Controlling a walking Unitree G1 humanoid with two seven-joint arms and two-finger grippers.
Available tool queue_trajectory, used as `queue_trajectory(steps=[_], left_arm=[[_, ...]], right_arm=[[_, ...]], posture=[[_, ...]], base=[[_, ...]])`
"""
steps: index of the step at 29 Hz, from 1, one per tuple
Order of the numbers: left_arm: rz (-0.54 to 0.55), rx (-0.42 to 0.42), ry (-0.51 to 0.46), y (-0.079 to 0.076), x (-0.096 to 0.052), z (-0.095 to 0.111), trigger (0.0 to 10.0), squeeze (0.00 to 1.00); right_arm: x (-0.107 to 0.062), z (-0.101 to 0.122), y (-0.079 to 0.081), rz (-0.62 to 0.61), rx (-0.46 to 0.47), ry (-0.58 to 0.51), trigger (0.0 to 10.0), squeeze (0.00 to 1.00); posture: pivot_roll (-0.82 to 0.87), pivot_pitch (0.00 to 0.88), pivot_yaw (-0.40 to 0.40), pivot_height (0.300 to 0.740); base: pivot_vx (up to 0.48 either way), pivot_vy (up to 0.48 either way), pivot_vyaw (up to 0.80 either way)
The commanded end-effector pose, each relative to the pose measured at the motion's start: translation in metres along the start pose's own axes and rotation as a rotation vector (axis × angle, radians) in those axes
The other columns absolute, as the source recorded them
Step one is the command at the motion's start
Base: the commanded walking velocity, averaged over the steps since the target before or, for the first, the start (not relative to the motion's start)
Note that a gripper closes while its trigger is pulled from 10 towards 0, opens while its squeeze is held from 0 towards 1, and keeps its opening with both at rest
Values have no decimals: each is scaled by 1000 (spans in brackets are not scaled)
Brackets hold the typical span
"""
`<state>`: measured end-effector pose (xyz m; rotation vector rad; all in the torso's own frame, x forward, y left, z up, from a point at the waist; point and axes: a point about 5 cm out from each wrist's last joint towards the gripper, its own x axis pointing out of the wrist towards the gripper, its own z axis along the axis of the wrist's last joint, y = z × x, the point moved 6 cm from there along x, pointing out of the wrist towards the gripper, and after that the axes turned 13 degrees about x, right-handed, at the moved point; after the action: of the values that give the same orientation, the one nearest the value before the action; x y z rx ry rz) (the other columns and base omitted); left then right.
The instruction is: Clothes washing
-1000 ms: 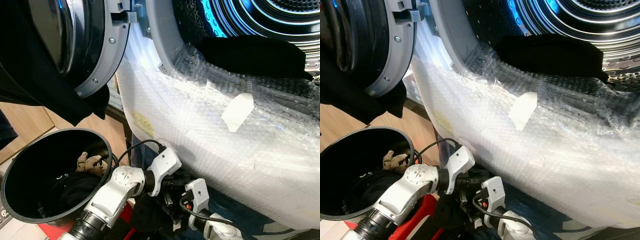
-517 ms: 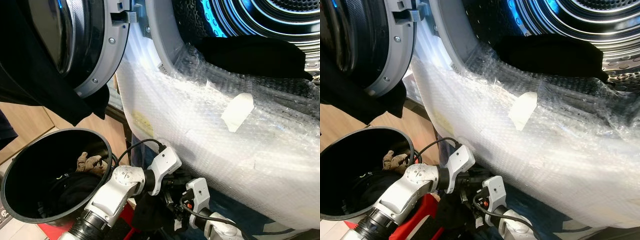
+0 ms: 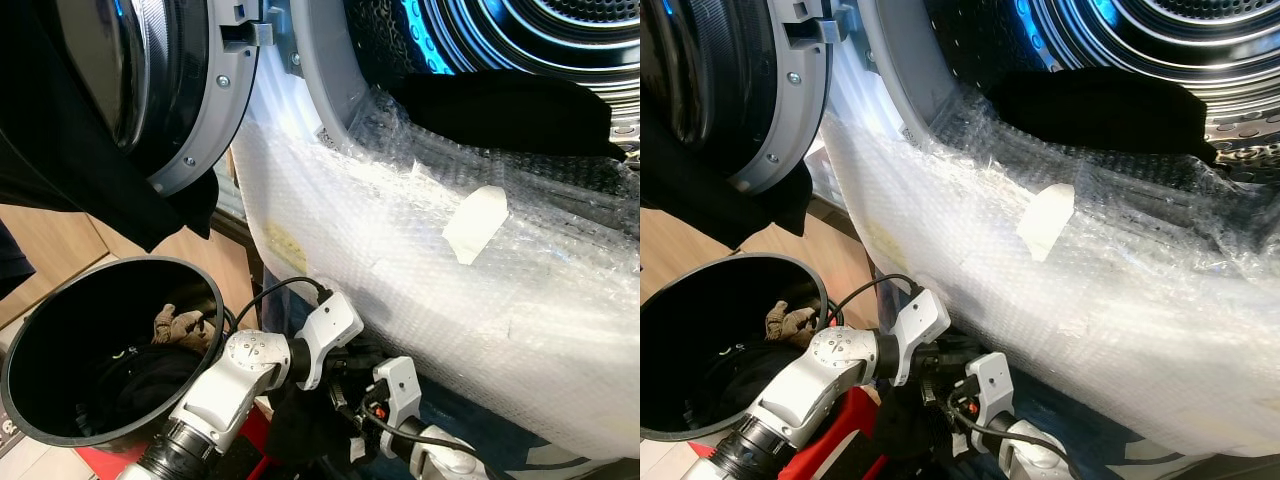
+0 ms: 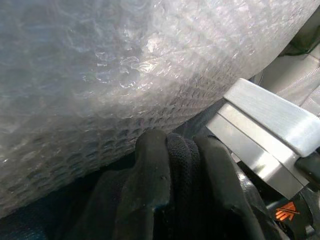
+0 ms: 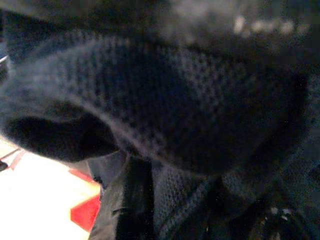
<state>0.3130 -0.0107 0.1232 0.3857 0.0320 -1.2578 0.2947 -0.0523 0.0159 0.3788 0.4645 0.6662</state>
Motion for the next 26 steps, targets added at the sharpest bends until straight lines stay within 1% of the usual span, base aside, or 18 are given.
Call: queue_trajectory(steps=[1,6,19,20,21,22,25,26], left_arm=[[-22,96,-145,1,6,44,0,0],[-29,97,-159,-1,7,46,0,0],[-31,97,-160,-2,7,46,0,0],[-28,102,-159,-2,7,45,1294,0],[-28,102,-159,-2,7,45,1294,0],[-27,108,-162,-3,7,46,9725,0],[-33,99,-170,-4,6,47,10000,0],[-47,74,-179,-6,3,47,10000,0]], right_arm=[[-3,-23,0,-3,31,72,0,0],[-3,-25,5,29,27,75,0,0],[-3,-24,6,36,28,65,0,0],[-3,-24,7,38,28,65,0,0],[-3,-24,7,38,28,65,0,0],[-3,-24,7,40,28,64,0,0],[-3,-23,8,45,28,63,0,0],[-3,-23,10,52,26,63,0,0]], posture=[[-1,150,-37,740],[1,148,-36,740],[1,148,-36,740],[2,147,-36,740],[2,147,-36,740],[2,147,-36,740],[1,148,-35,740],[1,148,-35,740]], base=[[0,0,0],[0,0,0],[0,0,0],[0,0,0],[0,0,0],[0,0,0],[0,0,0],[0,0,0]])
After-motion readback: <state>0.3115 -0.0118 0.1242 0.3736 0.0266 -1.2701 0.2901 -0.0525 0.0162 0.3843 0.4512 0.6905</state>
